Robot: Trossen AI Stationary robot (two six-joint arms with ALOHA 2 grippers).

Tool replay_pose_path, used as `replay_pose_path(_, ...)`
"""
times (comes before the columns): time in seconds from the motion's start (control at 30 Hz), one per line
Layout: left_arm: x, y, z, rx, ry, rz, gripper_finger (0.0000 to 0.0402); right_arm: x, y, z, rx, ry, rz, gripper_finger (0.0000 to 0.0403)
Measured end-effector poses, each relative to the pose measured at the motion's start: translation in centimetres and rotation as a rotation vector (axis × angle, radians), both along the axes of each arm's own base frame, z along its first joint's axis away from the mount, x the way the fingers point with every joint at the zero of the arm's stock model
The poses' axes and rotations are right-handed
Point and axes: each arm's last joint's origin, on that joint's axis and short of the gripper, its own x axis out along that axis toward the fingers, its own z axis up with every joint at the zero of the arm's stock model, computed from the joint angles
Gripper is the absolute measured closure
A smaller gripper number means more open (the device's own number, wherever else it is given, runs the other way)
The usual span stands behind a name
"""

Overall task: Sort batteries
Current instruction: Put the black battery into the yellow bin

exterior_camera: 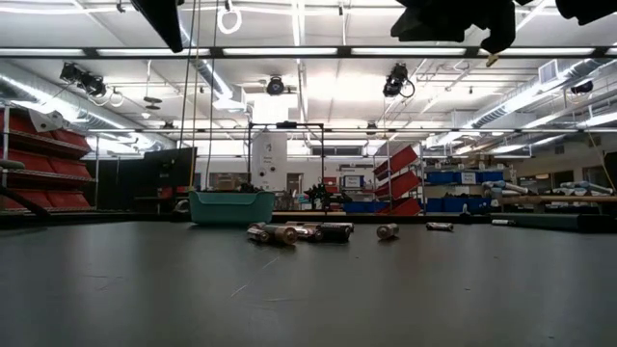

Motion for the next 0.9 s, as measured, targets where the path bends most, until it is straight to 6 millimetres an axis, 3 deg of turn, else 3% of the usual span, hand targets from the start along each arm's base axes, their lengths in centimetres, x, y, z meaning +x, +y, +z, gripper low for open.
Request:
replay_pose_path(0.13,0.6,-0.3,0.1,-0.076,-0.046,-0.009,0.0322,0.0,0.1,0.0,-0.003,0.002,0.008,0.0357)
replay_pose_path(0.43,1.4,-0.2,-0.5,-0.076,-0.032,-0.017,0.0321,0.0,0.1,0.0,0.001,-0.005,0.012,0.036)
replay_pose_path(0.9,4.2,1.4,-4.5,-0.094,0.229,-0.05,0.0321,0.0,-0.1,0.1,0.008,-0.021,0.007,0.0362)
